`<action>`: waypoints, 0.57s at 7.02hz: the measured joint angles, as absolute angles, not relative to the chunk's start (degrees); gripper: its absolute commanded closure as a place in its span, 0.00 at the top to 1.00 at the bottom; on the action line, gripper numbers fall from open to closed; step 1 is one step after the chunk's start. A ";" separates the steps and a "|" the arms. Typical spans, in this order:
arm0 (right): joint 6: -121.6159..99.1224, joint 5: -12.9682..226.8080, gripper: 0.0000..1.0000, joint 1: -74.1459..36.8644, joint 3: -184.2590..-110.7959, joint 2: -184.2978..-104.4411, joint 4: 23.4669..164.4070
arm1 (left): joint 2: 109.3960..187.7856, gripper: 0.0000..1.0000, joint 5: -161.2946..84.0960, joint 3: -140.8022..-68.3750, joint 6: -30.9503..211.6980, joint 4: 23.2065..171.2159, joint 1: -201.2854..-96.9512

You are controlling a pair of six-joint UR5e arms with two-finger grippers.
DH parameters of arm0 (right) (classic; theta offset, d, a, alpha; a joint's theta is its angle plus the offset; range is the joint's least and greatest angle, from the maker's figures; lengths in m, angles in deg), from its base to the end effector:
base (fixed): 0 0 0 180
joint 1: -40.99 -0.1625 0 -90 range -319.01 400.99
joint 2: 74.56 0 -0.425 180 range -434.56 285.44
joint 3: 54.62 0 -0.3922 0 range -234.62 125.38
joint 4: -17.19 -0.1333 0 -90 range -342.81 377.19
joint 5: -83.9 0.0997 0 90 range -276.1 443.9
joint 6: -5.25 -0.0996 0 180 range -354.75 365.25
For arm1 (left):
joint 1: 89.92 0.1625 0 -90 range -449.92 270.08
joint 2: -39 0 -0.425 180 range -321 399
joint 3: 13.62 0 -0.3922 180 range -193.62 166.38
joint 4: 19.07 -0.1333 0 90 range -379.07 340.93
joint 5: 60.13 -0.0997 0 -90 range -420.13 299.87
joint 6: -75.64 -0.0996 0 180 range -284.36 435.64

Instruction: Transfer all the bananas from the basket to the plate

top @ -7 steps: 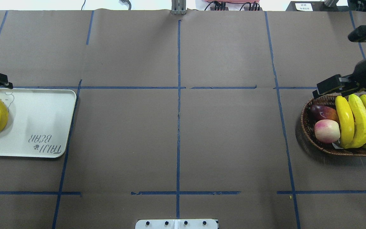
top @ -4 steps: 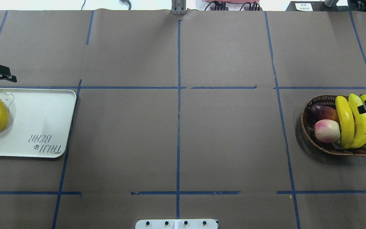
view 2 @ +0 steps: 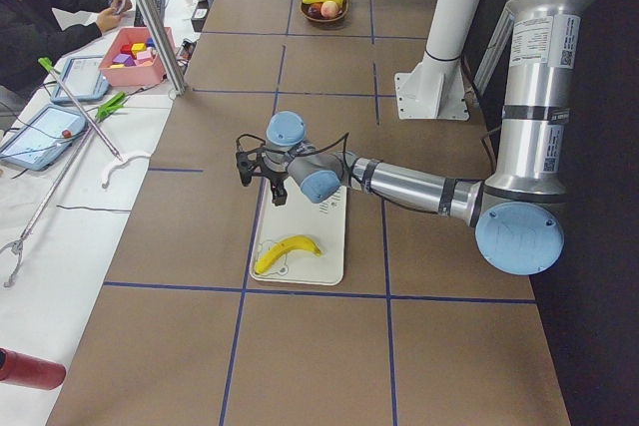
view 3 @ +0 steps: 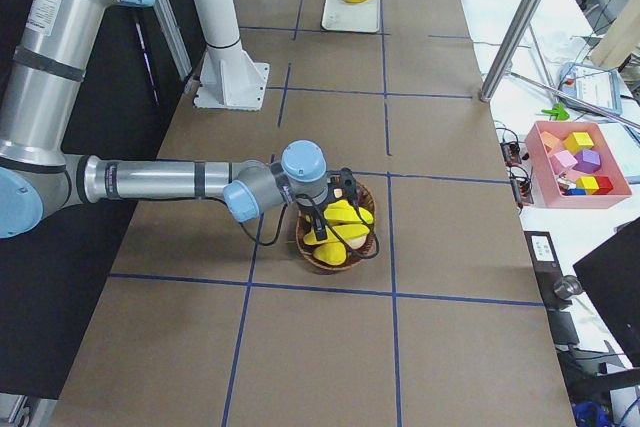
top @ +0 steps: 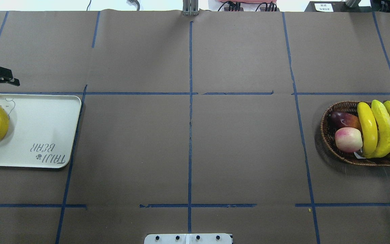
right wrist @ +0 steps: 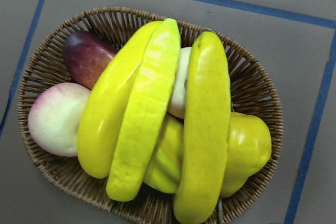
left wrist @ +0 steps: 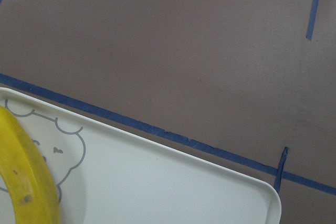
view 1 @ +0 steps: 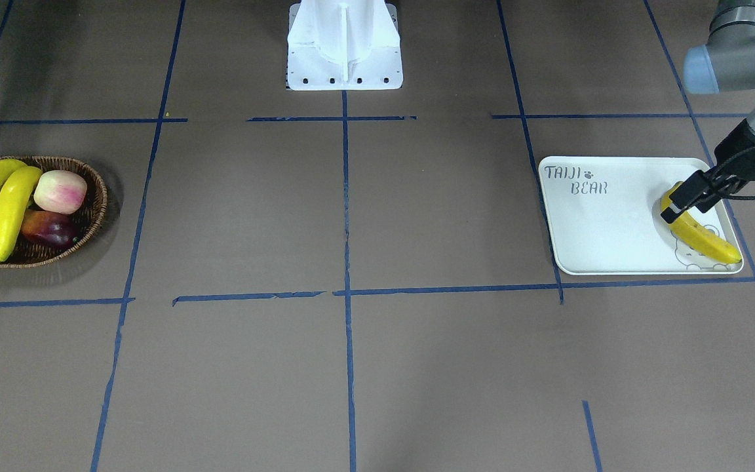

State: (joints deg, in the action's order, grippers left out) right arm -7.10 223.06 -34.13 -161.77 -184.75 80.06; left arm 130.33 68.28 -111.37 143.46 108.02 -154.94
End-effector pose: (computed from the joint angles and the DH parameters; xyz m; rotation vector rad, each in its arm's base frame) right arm -0.0371 -0.3653 0.6010 0.1843 -0.9147 -0.2212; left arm 0.1559 -0.5038 0.5076 0.0761 1.0023 -0.4145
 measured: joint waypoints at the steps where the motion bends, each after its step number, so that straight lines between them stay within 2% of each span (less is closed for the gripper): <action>1: -6.98 223.22 0.99 -34.24 -160.45 -184.61 79.88 | 130.32 1.00 68.25 -111.47 143.60 108.02 -154.91; 4: -7.04 223.17 1.00 -33.48 -157.31 -183.50 79.95 | 130.32 1.00 68.27 -111.51 143.67 108.02 -154.82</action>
